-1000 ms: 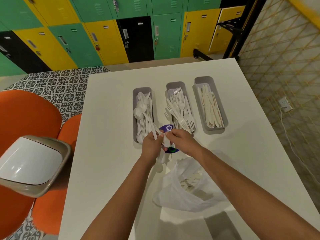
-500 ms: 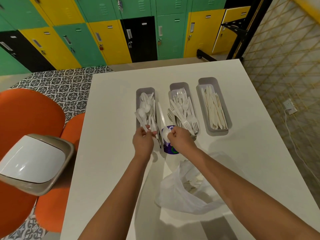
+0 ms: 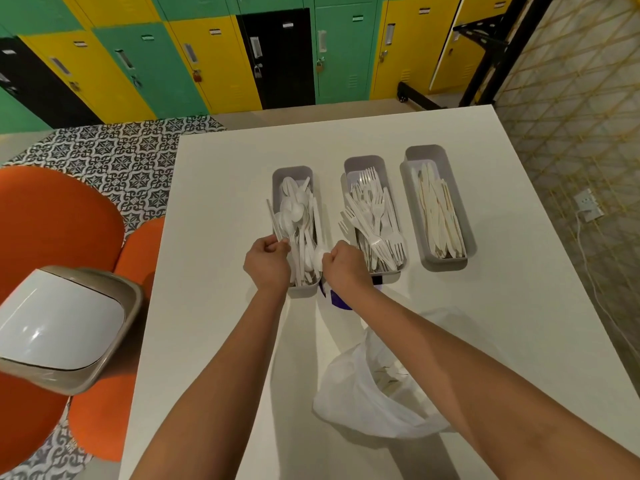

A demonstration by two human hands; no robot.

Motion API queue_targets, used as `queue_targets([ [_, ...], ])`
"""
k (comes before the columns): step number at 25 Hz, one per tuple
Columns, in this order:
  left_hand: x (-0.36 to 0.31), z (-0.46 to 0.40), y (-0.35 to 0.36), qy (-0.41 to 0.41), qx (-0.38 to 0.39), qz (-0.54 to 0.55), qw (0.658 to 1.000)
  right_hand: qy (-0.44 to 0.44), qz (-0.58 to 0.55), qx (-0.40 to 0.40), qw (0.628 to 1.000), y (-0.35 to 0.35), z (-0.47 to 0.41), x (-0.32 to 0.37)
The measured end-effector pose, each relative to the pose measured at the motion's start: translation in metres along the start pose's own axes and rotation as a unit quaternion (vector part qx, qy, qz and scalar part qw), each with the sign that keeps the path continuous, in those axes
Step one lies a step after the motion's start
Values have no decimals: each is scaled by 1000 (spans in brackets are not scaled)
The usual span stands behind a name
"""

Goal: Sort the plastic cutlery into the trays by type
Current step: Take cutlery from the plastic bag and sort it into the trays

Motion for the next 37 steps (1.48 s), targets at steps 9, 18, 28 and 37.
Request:
queue_targets([
  [9,5,-5,3,18,28,-7,999,-35,35,48,998,12,-14,10],
  [18,10,7,-10,25,26,-28,999,-29,-1,74,997,13,-11,4],
  [28,22,17,-13,15,43,4,999,-88,-61,5,994,6,12,27],
  [37,34,11,-13,-13,69,-15,997,-68,100,80,989,42,17,23],
])
Point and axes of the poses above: each hand's wrist, its own z-axis away from the middle knuckle, its own y-axis out of the palm, x = y × z, the point moved 7 cm from there along -z, towards the middle knuckle, and after that the axes turned 9 degrees about -z, right-handed, at the moved point
